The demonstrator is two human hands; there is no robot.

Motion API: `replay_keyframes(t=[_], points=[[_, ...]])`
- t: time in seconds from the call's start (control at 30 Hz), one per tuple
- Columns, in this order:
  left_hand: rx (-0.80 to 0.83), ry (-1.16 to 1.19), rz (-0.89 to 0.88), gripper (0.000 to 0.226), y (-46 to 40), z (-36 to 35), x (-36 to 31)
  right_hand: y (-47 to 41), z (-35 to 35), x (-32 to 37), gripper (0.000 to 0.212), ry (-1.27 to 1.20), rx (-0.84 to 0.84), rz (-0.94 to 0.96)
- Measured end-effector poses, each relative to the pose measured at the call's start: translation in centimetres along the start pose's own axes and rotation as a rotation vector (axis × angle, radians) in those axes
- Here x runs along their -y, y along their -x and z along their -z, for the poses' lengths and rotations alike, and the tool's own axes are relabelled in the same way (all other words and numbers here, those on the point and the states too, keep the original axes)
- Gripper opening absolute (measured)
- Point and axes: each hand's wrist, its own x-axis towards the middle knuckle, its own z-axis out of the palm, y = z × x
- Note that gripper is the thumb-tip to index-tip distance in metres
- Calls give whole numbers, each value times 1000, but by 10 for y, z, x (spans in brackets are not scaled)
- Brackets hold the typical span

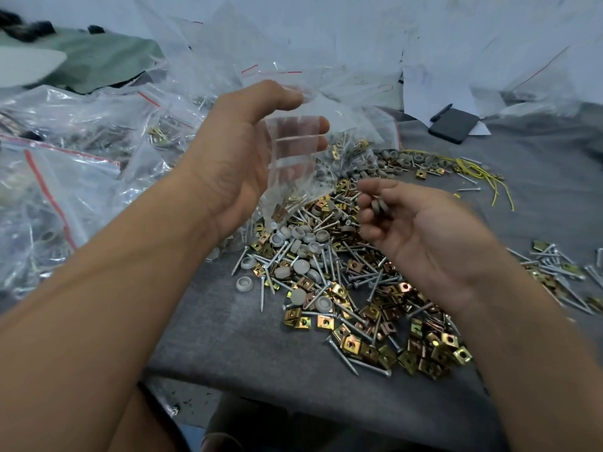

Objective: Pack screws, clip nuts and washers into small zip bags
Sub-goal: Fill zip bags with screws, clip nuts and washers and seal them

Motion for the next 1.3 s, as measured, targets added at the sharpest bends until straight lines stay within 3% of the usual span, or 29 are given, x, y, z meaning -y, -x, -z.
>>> replay_keyframes(t=[0.07,0.1,0.17,0.23,0.33,0.47,0.9,1.07,1.13,1.23,1.3], points=[[0,6,6,45,-1,0,0,1,-2,0,29,233,20,15],[4,6,8,40,-1,0,0,2,-3,0,30,461,44,83],[12,7,8,32,-1,0,1,4,-5,-1,23,1091,128,354],[13,4,3,28,-1,1,1,4,-9,-3,10,1522,212,559],[17,6,2,29,-1,3,0,1,-12,-9,16,1744,227,591],[20,11,2,32,-1,4,-1,-2,-9,-11,29,1789,191,557],[9,-15,-6,37,2,0,-2,-4,-13,-23,13,1651,38,603],[14,-15,-5,28,2,0,-2,-7,-13,-29,9,1579,3,615],[14,-10,-6,27,2,1,-2,-6,-10,-24,10,1220,-14,489],[11,-1,-9,29,1,3,-3,-2,-7,-7,25,347,49,230],[15,9,-13,28,1,4,-3,0,-4,2,19,-99,140,90]])
